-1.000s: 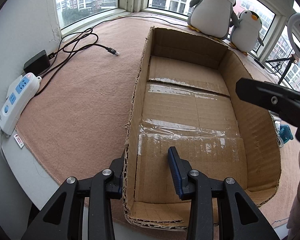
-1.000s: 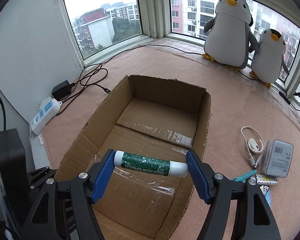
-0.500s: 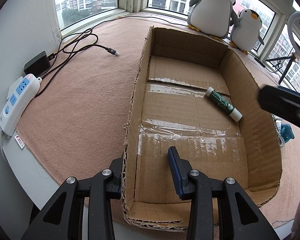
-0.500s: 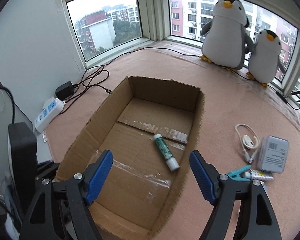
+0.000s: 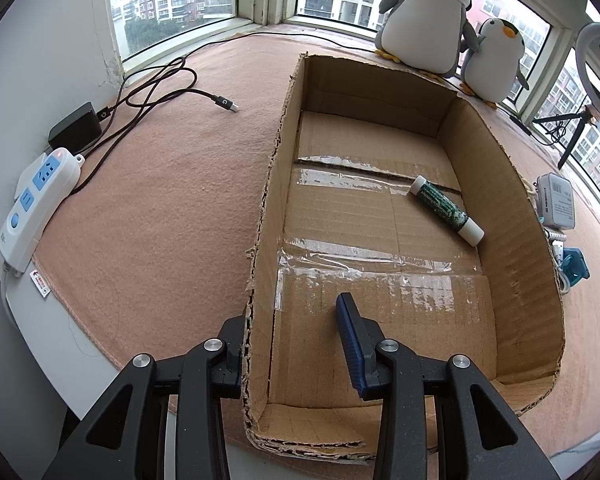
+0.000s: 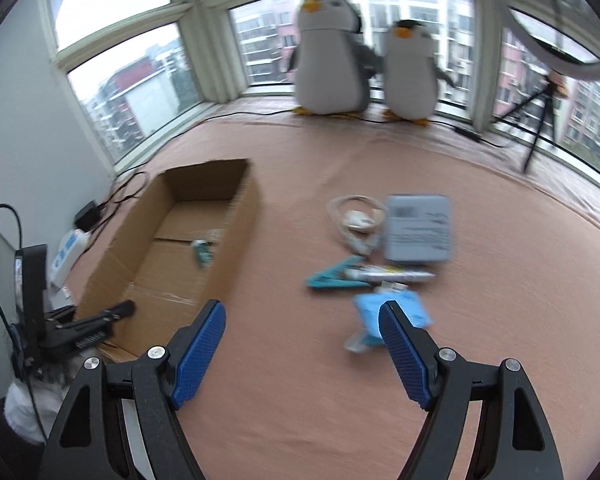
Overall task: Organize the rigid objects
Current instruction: 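Move the right gripper back to the blue phone stand and close on it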
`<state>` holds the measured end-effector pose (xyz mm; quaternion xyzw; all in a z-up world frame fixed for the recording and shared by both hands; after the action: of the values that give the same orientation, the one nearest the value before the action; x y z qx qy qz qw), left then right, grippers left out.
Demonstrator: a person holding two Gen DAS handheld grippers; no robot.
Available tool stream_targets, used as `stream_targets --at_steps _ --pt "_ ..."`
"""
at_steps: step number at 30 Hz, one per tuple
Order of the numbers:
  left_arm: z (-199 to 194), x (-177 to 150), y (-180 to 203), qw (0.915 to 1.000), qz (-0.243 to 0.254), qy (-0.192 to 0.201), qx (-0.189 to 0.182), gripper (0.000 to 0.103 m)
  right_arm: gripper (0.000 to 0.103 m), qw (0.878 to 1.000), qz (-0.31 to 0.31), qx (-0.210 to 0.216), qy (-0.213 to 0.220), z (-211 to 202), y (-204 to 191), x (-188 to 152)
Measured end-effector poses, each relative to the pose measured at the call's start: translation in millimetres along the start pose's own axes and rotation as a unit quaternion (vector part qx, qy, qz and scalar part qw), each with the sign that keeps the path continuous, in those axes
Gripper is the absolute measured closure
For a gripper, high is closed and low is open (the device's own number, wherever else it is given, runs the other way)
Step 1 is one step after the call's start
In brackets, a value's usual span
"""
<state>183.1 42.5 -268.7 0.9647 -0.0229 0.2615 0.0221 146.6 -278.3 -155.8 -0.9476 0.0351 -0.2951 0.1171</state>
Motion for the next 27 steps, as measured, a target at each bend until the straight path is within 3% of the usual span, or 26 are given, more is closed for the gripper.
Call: stream_targets --at_steps 5,7,9,16,23,27 --pt "0 0 1 1.0 0.001 -0.001 0.002 0.064 0.029 1.0 0.016 -0.026 -0.002 -5 38 -7" --pt "0 0 1 1.0 0.001 -0.001 0.002 0.064 0.034 0.999 0.014 -0.034 -0.008 -1 46 -12" --pt "0 0 1 1.0 0.0 -0.001 0.002 0.064 0.039 0.999 -0.001 -0.042 -0.014 3 47 -16" --pt "0 0 1 1.0 -0.001 -0.001 0.001 0.064 0.041 0.996 -0.058 -0.069 -0.018 23 35 -19" --pt "0 0 0 1.0 -0.002 -0.001 -0.001 0.064 0.064 0.993 -0.071 -0.09 -0.034 46 39 -15" --pt "0 0 0 1.0 -0.002 -0.001 -0.001 0.064 0.068 0.991 -0.079 -0.097 -0.038 51 40 -13"
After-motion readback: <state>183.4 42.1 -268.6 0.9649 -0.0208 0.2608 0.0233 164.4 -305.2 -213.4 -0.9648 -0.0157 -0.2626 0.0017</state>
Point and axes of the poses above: each gripper's, at about its wrist camera, not at the fingertips, and z roughly the way its jaws point, y to its right, x to its top, the point moved 7 cm from there along z, roughly the way its jaws point, and after that the axes turned 8 degrees about z, right-handed, at the moved point
